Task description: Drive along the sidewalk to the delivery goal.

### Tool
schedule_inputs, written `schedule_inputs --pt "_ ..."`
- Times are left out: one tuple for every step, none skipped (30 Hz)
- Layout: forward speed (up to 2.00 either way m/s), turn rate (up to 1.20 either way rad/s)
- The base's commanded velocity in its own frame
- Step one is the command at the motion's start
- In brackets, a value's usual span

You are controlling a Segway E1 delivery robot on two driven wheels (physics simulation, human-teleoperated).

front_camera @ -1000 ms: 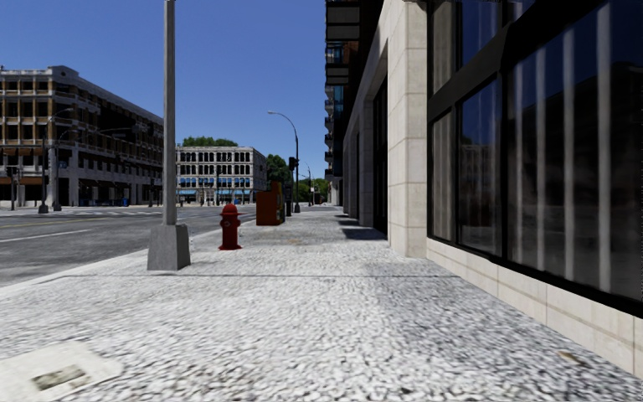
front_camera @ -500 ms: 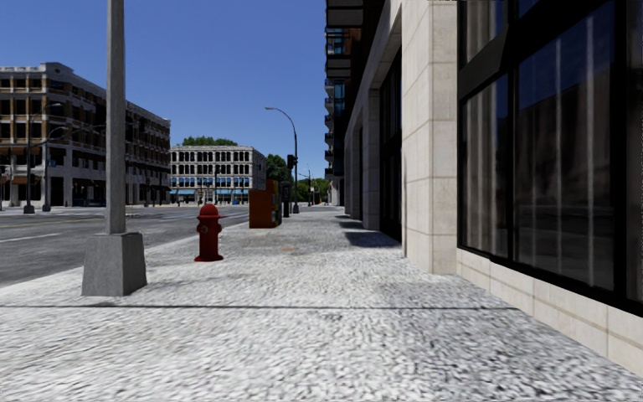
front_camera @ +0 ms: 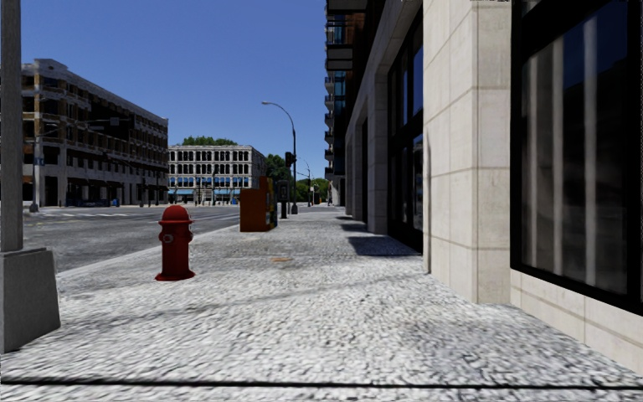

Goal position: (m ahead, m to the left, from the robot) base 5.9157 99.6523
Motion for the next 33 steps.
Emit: schedule_inputs --pt "2.00 0.00" --pt "2.00 0.00" --pt "2.00 0.00" --pt "2.00 0.00" --pt "2.00 0.00" --pt "2.00 0.00" --pt "2.00 0.00" --pt "2.00 0.00" --pt "2.00 0.00" --pt "2.00 0.00" --pt "2.00 0.00" --pt "2.00 0.00" --pt "2.00 0.00" --pt "2.00 0.00" --pt "2.00 0.00" --pt "2.00 0.00" --pt "2.00 0.00" --pt "2.00 0.00" --pt "2.00 0.00" --pt "2.00 0.00" --pt "2.00 0.00" --pt "2.00 0.00" --pt "2.00 0.00" --pt "2.00 0.00" --pt "2.00 0.00" --pt "2.00 0.00" --pt "2.00 0.00" --pt "2.00 0.00" --pt "2.00 0.00" --pt "2.00 0.00" --pt "2.00 0.00" --pt "2.00 0.00" --pt "2.00 0.00"
